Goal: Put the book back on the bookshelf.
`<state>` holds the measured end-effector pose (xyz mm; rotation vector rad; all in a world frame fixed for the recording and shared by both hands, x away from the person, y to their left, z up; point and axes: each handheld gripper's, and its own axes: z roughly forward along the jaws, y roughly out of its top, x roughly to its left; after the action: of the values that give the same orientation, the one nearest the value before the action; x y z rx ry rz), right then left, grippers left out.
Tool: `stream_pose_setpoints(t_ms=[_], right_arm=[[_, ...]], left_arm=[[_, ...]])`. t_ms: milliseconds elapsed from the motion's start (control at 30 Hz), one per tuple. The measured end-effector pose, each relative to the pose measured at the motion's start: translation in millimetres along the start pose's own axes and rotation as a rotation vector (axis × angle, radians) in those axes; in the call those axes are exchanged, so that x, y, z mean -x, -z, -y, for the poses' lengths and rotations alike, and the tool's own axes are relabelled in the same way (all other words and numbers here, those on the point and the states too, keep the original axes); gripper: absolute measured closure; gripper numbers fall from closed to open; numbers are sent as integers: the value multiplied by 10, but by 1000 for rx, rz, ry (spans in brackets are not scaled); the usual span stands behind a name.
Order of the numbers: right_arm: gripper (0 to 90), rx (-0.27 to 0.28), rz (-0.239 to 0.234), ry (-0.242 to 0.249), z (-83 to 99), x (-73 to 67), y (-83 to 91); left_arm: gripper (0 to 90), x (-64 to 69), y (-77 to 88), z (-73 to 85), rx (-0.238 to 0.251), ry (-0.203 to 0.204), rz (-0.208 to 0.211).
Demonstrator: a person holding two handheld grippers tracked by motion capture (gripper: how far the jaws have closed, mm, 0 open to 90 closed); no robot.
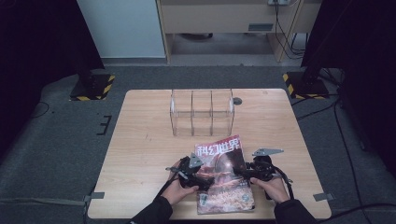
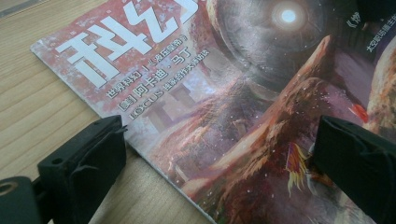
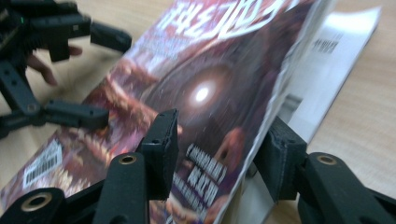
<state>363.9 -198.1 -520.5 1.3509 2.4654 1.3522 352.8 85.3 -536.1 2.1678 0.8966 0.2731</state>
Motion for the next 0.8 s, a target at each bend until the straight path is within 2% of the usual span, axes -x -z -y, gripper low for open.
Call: stream_pose_setpoints(t_ms=[167,200,233,267,367,467,533,667,733,767,800], right_arm=[[474,-20,41,36,14,-36,-23],[436,-12,56,48,12,-31,-33],[383,3,108,80,7,-20,-45],[383,3,108,80,7,-20,-45],[331,-1,162,74,19,23,-61],[302,-11,145,50,27,28,-93],[286,-9,147,65,31,6,-111],[322,13,131,34,16,9,-69],[341,43,116,29,-2,3,-24],[350,75,98,47,-19,-12,11],[350,75,98,47,-19,-12,11]], left_arm=[[20,0,0,0,0,-1,0],[19,-1,0,0,0,-1,0],[19,0,0,0,0,-1,0],[19,0,0,0,0,-2,0],[20,1,0,0,0,-1,-1],[19,1,-1,0,0,-2,-1],[19,2,-1,0,0,-2,-2],[19,3,-1,-1,-1,-2,-3],[18,2,0,0,-1,-1,-4],[17,1,0,1,-1,0,-5],[17,1,1,1,-1,0,-5]])
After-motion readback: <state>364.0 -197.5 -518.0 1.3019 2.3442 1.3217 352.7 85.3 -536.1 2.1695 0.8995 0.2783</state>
